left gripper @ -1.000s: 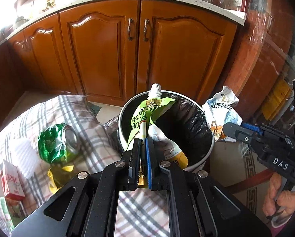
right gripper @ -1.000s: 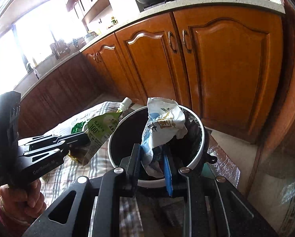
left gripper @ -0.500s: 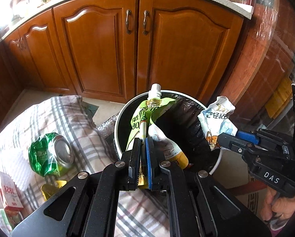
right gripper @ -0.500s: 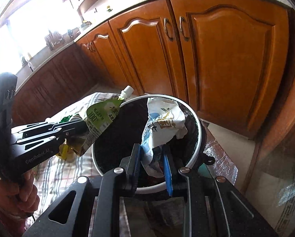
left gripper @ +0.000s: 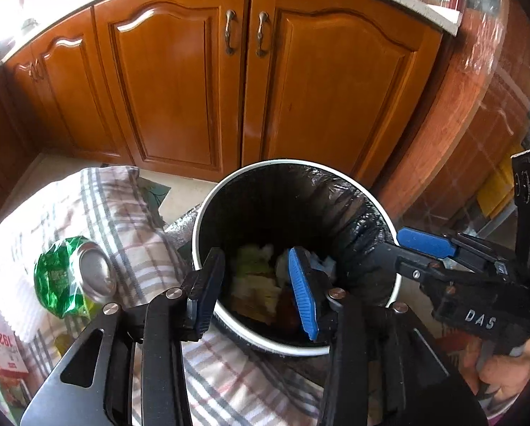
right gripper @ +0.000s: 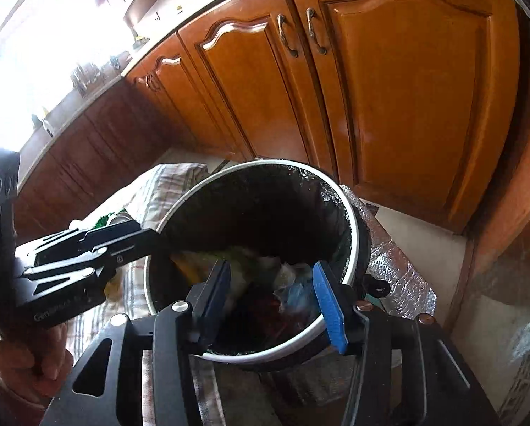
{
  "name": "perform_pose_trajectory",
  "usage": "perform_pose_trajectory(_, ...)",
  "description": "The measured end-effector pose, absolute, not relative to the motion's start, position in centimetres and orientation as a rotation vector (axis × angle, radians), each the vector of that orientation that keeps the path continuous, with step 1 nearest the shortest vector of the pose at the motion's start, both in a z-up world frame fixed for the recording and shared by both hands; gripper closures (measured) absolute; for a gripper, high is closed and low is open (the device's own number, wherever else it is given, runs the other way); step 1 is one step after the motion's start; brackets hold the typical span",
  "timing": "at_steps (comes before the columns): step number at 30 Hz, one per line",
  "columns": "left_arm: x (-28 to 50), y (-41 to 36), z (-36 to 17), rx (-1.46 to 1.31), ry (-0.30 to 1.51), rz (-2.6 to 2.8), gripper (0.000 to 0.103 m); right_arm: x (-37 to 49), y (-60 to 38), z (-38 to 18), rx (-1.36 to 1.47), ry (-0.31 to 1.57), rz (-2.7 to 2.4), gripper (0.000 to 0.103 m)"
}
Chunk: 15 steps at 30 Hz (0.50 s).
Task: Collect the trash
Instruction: 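Carry both items over the bin and open both tools to drop them, then move both open tools back over the table toward the remaining trash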
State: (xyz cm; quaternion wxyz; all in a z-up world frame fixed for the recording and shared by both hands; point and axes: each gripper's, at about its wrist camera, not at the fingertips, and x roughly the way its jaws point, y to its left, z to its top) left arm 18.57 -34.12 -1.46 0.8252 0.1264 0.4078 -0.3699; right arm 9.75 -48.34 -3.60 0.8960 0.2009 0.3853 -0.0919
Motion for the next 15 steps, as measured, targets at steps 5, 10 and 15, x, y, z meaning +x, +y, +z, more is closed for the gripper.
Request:
perform_pose_trajectory(5,17.2,-30.3,-1.2,0.174,0.847,-0.784,0.050,7.7,-47.8,-3.1,0.444,0.727,-0.191,0.031)
perform_pose_trajectory(10,15.6,-25.5,-2.0,0.118,0.841,-0.738,0.048,5.0,-45.7,-2.8,0.459,0.640,-0.204,0.018)
perform_pose_trajectory(15,14.3,-20.9,-3.2,0.084,0.855,-0.682,0.048,4.0,-43.4,-3.1,0.505,0.628,-0.170,0.018)
